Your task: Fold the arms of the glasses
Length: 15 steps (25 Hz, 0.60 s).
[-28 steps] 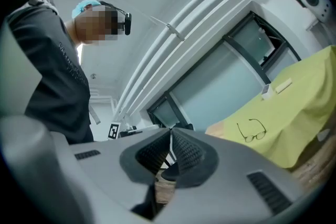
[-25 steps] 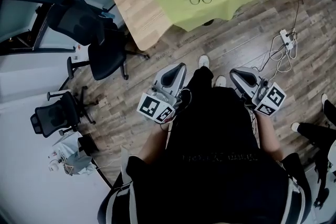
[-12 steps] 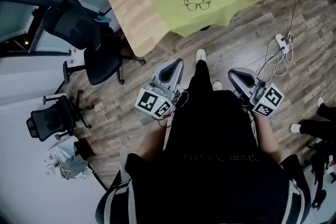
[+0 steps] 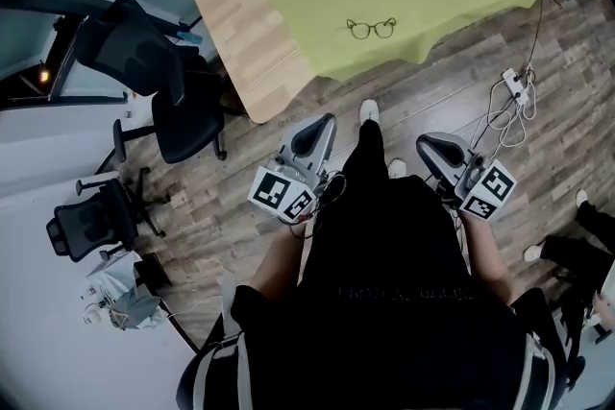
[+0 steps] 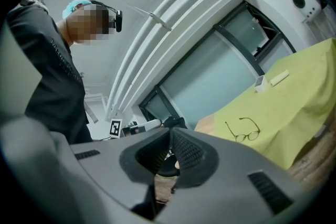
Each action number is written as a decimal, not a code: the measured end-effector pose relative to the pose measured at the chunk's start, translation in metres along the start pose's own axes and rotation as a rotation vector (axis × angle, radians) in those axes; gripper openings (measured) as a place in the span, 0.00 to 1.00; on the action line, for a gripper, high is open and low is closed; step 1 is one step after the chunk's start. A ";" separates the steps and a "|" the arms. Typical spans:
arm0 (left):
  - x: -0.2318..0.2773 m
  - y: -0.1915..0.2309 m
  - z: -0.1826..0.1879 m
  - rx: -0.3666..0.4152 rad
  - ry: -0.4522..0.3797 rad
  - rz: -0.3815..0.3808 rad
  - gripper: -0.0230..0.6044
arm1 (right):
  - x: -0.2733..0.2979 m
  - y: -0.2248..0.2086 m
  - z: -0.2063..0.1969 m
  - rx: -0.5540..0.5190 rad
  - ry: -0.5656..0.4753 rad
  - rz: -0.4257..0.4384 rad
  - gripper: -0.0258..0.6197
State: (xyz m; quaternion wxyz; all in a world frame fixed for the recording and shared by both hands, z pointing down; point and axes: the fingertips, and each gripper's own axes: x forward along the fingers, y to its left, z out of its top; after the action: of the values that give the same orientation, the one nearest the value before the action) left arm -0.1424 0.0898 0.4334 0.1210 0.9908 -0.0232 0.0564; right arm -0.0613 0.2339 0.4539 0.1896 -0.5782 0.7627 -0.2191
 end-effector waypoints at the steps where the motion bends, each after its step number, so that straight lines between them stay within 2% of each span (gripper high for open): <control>1: 0.003 0.007 0.000 -0.003 0.003 0.002 0.06 | 0.007 -0.005 0.002 0.004 0.005 0.001 0.10; 8: 0.039 0.059 0.010 -0.023 0.002 -0.004 0.06 | 0.057 -0.045 0.021 0.016 0.051 0.003 0.10; 15: 0.074 0.110 0.023 -0.041 0.000 -0.025 0.06 | 0.099 -0.090 0.049 0.014 0.070 -0.039 0.10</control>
State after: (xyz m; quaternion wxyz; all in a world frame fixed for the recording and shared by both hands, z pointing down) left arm -0.0736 -0.0251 0.4460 0.1419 0.9883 -0.0120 0.0546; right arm 0.0119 0.1114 0.4592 0.1625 -0.5836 0.7559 -0.2480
